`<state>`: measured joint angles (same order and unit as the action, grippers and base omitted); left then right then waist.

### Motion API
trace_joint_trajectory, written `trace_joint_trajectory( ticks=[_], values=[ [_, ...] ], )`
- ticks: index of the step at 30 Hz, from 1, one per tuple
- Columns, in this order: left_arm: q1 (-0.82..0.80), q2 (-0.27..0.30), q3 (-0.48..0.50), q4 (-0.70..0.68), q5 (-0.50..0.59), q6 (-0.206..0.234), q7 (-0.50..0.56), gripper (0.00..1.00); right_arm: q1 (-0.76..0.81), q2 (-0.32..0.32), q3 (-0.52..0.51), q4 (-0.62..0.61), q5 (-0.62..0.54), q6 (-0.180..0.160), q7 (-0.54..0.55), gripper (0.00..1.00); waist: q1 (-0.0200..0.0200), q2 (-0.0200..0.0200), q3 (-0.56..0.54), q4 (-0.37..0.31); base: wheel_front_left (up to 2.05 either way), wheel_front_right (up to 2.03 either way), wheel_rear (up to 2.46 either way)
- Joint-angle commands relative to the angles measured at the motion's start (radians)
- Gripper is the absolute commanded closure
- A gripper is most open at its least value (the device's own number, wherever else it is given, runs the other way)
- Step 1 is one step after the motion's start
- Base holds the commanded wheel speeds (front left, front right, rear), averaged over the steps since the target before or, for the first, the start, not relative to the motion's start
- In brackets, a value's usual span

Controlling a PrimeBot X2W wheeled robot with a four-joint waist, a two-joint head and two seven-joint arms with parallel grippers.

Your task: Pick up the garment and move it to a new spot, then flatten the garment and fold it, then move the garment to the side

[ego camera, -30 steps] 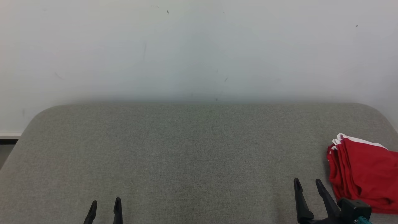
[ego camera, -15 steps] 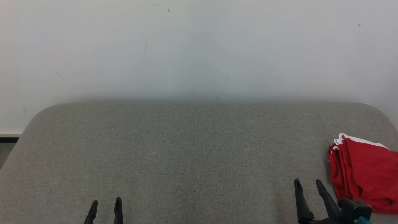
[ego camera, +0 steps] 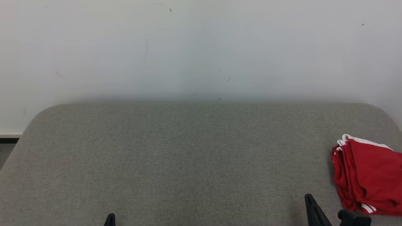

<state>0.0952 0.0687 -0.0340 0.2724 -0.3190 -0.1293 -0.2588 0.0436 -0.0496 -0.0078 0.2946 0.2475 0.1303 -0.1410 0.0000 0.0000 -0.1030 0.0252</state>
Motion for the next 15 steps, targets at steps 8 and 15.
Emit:
trace_joint_trajectory(
  ticks=[8, 15],
  values=[
    [-0.036, -0.002, 0.006, -0.004, -0.164, 0.0, 0.041, 1.0, -0.023, 0.0, -0.031, -0.013, 0.17, 0.0, 0.042, 1.0, 0.0, 0.0, 0.008, -0.002, 0.0, 0.0, 0.0],
    [-0.058, -0.004, 0.009, -0.003, -0.277, 0.0, 0.068, 1.0, -0.03, 0.0, -0.047, -0.024, 0.289, 0.0, 0.066, 1.0, 0.0, 0.0, 0.014, -0.003, 0.0, 0.0, 0.0]
  ],
)
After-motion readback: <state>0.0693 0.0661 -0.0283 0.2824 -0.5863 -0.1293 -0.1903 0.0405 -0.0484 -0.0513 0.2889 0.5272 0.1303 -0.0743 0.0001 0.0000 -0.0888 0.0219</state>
